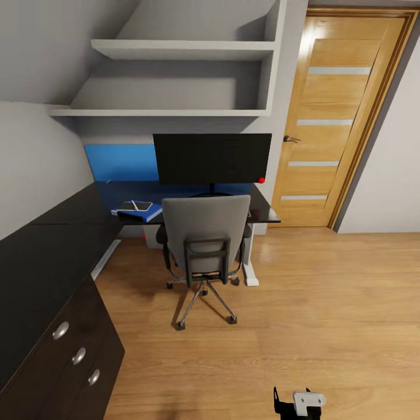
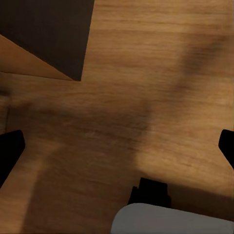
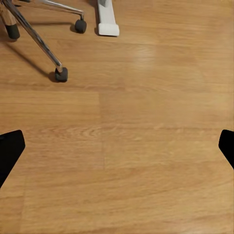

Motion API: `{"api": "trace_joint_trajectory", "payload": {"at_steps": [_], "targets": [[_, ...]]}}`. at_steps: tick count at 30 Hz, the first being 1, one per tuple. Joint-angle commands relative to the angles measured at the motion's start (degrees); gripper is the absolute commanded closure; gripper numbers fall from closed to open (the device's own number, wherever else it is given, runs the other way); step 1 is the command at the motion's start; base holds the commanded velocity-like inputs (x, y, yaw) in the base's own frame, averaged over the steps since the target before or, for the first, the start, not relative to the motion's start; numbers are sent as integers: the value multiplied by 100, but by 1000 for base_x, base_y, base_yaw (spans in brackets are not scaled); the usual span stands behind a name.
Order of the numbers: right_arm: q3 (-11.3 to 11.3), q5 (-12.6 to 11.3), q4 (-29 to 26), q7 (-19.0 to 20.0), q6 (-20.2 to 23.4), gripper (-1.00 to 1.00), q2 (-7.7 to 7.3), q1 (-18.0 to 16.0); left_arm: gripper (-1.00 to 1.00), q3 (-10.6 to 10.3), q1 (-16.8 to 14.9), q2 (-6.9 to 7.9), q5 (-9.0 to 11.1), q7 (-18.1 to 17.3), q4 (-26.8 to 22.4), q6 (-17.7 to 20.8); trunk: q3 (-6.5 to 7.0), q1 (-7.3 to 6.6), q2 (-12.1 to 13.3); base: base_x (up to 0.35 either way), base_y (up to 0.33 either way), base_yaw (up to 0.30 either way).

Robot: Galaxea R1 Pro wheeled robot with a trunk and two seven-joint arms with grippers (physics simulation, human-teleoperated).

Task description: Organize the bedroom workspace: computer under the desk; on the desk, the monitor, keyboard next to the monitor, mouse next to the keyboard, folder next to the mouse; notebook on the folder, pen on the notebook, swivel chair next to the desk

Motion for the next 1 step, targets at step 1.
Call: {"api": "trace_joint_trajectory", "payload": {"at_steps": [1], "targets": [[49, -16, 13, -34, -15, -100, 4, -6, -100, -50, -3, -5, 35, 26, 4, -13, -5, -1, -3, 0, 0, 0]]}}
